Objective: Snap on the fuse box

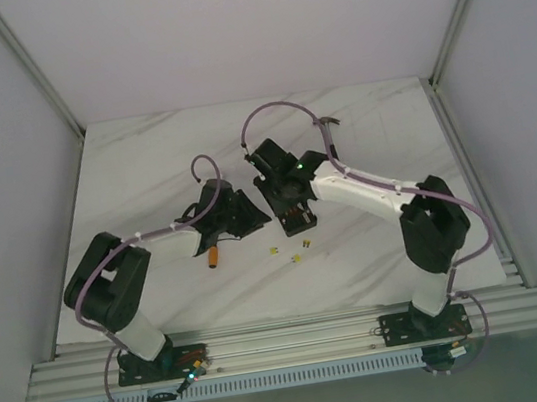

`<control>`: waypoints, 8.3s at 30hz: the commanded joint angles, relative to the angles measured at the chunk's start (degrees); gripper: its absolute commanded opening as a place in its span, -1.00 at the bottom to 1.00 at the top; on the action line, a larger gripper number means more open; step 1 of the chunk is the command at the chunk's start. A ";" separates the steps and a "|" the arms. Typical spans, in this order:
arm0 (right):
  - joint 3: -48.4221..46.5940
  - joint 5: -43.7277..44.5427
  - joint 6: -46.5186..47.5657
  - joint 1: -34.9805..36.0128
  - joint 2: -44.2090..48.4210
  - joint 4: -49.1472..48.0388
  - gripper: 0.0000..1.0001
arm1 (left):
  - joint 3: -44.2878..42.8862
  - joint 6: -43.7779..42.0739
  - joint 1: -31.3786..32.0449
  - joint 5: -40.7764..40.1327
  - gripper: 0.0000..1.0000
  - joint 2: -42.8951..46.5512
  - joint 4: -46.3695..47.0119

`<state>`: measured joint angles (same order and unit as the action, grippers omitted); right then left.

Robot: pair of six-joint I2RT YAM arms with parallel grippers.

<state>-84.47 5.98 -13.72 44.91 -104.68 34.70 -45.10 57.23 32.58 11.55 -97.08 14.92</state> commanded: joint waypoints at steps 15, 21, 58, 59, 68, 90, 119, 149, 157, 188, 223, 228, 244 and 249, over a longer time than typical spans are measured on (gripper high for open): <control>10.44 -9.00 23.40 7.19 0.82 -7.44 0.14 | 14.71 -4.05 -6.66 -8.70 0.49 24.89 -12.19; 7.72 -13.13 31.62 7.44 -3.91 -5.35 0.12 | 17.00 -6.40 -12.99 -11.76 0.84 35.58 -21.53; 2.48 -8.46 29.55 7.56 -14.04 2.88 -0.39 | 18.99 -10.64 -26.01 -7.59 1.00 42.33 -27.23; 2.38 -8.32 29.20 7.54 -14.27 3.02 -0.42 | 18.98 -10.63 -25.96 -7.34 1.00 42.32 -27.13; 2.39 -6.65 19.74 7.27 -10.91 0.71 -0.62 | 19.21 -11.75 -23.45 -4.43 1.00 42.50 -24.02; 3.45 -1.95 2.62 5.85 -10.18 1.84 -0.44 | 18.66 -11.26 -15.57 -6.49 1.00 40.87 -18.58; 0.00 -6.08 13.97 5.56 -16.80 8.15 -0.33 | 17.47 -13.02 -15.29 -4.95 1.00 40.83 -18.57; 15.64 0.43 -17.24 4.53 14.84 -19.11 -0.59 | 30.02 -13.13 8.29 -20.75 0.69 49.50 16.96; 22.04 -0.31 -23.71 4.57 21.77 -27.50 -0.59 | 26.95 -18.63 15.99 -25.06 0.51 40.67 23.94; 28.21 -3.97 -28.57 4.66 25.27 -33.25 -0.59 | 22.62 -23.34 17.97 -29.62 -0.50 32.83 28.23; 31.49 -43.52 12.72 -11.10 36.25 -35.88 -0.01 | 19.37 -31.96 2.53 15.79 -0.97 32.86 30.03; 27.99 -52.84 16.42 -11.94 31.67 -33.19 -0.04 | 18.28 -32.34 2.40 23.92 -0.99 32.48 32.64; 26.81 -66.49 19.85 -13.42 31.82 -32.91 -0.17 | 15.66 -32.30 2.40 30.02 -1.00 32.91 31.36; 26.90 -66.91 20.36 -13.66 32.17 -32.34 -0.31 | 15.62 -31.64 2.40 29.86 -1.00 32.23 31.93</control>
<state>-55.29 -58.08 5.08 31.73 -73.89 2.11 -28.12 25.45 34.94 39.53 -64.45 43.79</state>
